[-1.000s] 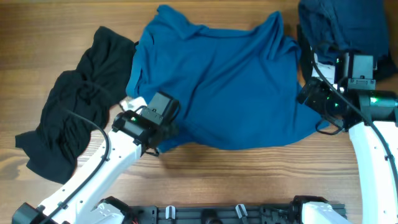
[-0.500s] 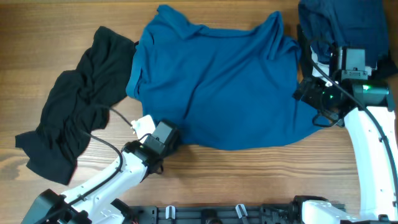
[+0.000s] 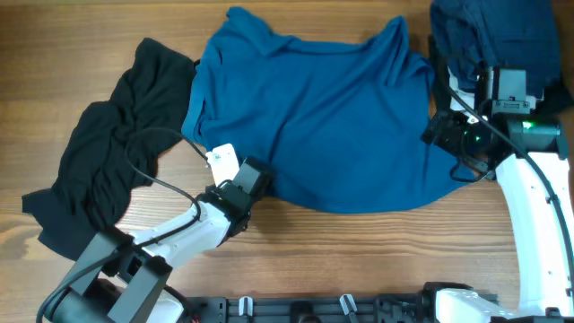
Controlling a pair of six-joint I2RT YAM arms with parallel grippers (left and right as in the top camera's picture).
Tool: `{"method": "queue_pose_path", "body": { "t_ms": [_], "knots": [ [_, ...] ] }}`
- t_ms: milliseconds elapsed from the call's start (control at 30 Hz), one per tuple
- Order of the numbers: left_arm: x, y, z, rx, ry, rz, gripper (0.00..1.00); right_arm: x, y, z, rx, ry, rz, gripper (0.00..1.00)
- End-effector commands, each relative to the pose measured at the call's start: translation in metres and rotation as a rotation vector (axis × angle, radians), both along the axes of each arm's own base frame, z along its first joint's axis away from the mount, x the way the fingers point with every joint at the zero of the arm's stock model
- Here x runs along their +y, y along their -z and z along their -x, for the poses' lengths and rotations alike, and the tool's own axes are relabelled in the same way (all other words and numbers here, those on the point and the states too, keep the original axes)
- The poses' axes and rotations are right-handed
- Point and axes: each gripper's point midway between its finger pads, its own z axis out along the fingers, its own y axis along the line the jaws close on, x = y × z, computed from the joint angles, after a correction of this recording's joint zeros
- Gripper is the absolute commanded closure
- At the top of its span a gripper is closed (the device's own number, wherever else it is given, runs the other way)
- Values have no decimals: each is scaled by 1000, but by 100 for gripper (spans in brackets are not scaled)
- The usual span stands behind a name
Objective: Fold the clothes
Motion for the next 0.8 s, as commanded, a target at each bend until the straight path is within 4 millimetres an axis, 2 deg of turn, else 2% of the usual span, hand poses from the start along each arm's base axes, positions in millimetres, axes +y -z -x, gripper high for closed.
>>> {"method": "queue_pose_path", "body": {
  "t_ms": [0, 33, 67, 100, 133, 200, 267, 333, 400, 533, 667, 767],
  "knots": [
    [7, 10, 32, 155, 24, -9, 96, 3, 4, 4, 26, -17, -9, 3],
    [6, -3, 30, 147, 24, -4, 96, 3, 5, 5, 31, -17, -10, 3],
    [2, -43, 24, 112, 24, 21, 96, 4, 5, 7, 37, -20, -18, 5],
    [2, -64, 22, 89, 21, 37, 96, 6, 6, 8, 42, -22, -28, 5],
    [3, -98, 19, 46, 15, 66, 96, 8, 7, 11, 54, -24, -37, 5],
    [3, -148, 17, -46, 14, 127, 96, 9, 9, 19, 88, -22, -44, 5],
    [4, -172, 18, -113, 17, 171, 96, 12, 12, 31, 138, 2, -69, 5],
    [6, -180, 19, -139, 15, 182, 96, 14, 14, 45, 191, 33, -86, 5],
    [7, -174, 17, -126, 9, 163, 96, 20, 21, 58, 250, 29, -117, 5],
    [3, -154, 7, -82, -2, 114, 96, 25, 57, 83, 356, 57, -150, 10],
    [2, -143, 1, -64, -10, 86, 96, 15, 89, 65, 265, 86, -96, 26],
    [3, -143, 0, -65, -14, 79, 96, -6, 107, 61, 234, 205, 2, 31]
  ]
}}
